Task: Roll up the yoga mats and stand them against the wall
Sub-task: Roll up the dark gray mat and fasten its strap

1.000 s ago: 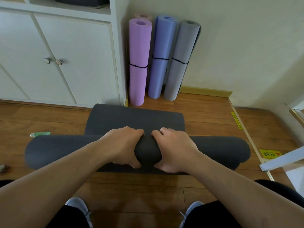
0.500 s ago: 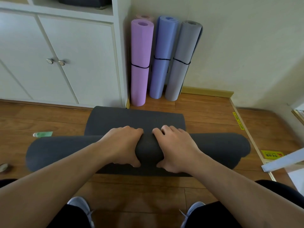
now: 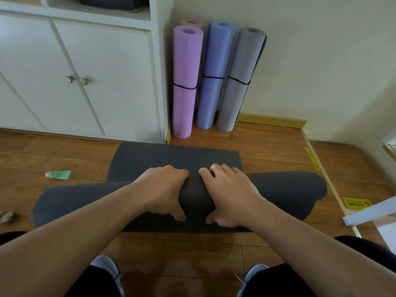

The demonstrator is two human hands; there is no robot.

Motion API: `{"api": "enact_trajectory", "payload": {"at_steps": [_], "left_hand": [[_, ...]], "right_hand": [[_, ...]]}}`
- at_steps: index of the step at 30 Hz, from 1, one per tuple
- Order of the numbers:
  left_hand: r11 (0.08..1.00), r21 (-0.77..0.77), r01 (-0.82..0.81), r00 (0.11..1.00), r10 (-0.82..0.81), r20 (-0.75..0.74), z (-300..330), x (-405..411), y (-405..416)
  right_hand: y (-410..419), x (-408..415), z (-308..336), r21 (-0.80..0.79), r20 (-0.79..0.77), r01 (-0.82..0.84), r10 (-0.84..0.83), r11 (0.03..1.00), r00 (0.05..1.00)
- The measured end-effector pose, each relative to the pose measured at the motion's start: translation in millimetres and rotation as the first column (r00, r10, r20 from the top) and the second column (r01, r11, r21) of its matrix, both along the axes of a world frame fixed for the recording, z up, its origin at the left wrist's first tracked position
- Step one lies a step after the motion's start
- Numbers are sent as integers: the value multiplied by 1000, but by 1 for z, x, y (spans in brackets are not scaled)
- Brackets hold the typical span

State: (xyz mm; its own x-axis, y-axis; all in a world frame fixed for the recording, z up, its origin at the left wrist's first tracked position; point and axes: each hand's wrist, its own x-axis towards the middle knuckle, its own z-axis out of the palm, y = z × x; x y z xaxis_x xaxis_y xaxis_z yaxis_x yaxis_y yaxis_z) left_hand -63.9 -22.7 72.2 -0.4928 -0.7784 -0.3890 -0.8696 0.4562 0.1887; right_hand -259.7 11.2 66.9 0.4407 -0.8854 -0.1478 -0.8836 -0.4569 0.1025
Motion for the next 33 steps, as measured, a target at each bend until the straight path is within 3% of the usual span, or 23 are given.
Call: {"api": "enact_trajectory", "payload": {"at_steps": [10,16,19,27,33], "left_hand": [[984,-175,44,998,-36,46,-10,0,4],[1000,-25,-19,1000,19,9,-2,4,-1],[1000,22,-22,1000,22,0,-2,2,1],[984,-176,40,999,-38,10,-14,-5,9],[999,-49,-20,1000,19,-23,-4,-3,-1]], "right_hand": [[-9,-10,3,100,88,62,-71,993,994],[-2,-1,2,14,11,-17,17,1000,1000],[-2,-2,0,47,71,-14,11,999,997],[-5,-9,7,98,103,30,-40,995,994],[2,0,2,4,-2,-18,18,1000,1000]]}}
